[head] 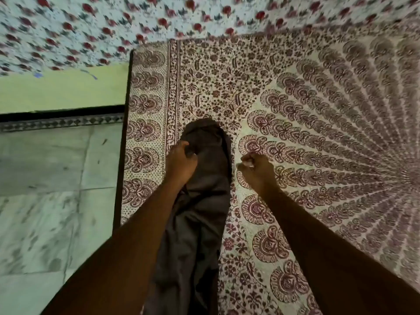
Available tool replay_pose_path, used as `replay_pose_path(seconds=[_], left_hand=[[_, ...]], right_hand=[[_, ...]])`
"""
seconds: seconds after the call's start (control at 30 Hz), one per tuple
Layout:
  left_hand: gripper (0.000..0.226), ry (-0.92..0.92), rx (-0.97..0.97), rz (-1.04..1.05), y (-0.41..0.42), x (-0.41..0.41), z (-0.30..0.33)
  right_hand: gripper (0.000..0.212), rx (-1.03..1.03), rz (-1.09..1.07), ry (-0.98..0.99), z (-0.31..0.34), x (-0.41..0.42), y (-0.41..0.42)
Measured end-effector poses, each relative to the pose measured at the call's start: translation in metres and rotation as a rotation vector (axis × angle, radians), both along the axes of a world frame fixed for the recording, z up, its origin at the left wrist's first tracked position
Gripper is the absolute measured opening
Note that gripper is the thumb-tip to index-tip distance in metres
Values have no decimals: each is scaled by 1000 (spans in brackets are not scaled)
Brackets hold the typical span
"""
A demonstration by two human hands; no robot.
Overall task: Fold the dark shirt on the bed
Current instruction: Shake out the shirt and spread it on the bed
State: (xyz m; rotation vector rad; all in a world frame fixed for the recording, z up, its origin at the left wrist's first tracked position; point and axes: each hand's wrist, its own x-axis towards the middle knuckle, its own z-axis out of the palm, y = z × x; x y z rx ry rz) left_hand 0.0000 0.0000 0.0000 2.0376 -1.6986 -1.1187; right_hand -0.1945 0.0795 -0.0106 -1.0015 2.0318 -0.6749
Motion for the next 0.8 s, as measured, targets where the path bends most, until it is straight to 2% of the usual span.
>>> replay_pose_path(seconds=[0.07,0.2,0.27,0.3,0.37,0.43,0.5,0.57,0.6,0.63,0.73,0.8], left_hand=[[54,-33,46,13,-19,3,-30],[98,-119,217,88,-38,9,-80],[103,-156,243,116,-44,12,-98],[97,-157,242,129,-45,12,-101],[71,-160,191,139,-47,15,-103],[54,-176,127,80,-42,17,-96],[48,-61,31,1,-34,22,-83],[46,120,-71,-47,-23,30,-64],[48,150,-111,-76,-19,34,-53],[49,151,-138,-115,-13,38,-41],[51,92,-203,-233,10,48,-4],[51,58,-216,-281,21,54,22]], right_hand=[[25,-7,-73,-45,-26,2,-24],[37,0,-67,-62,-57,18,-69],[37,21,-115,-95,-74,23,-84],[35,34,-151,-150,-77,24,-87],[27,96,-213,-338,-84,25,-89],[12,116,-196,-457,-81,24,-80],[8,68,-173,-491,-75,21,-67],[11,-10,-214,-652,-62,14,-52],[14,-27,-211,-707,-55,11,-45],[16,-43,-176,-704,-48,7,-34],[27,-95,-31,-489,-13,-4,-2],[24,-98,47,-456,26,-8,17]])
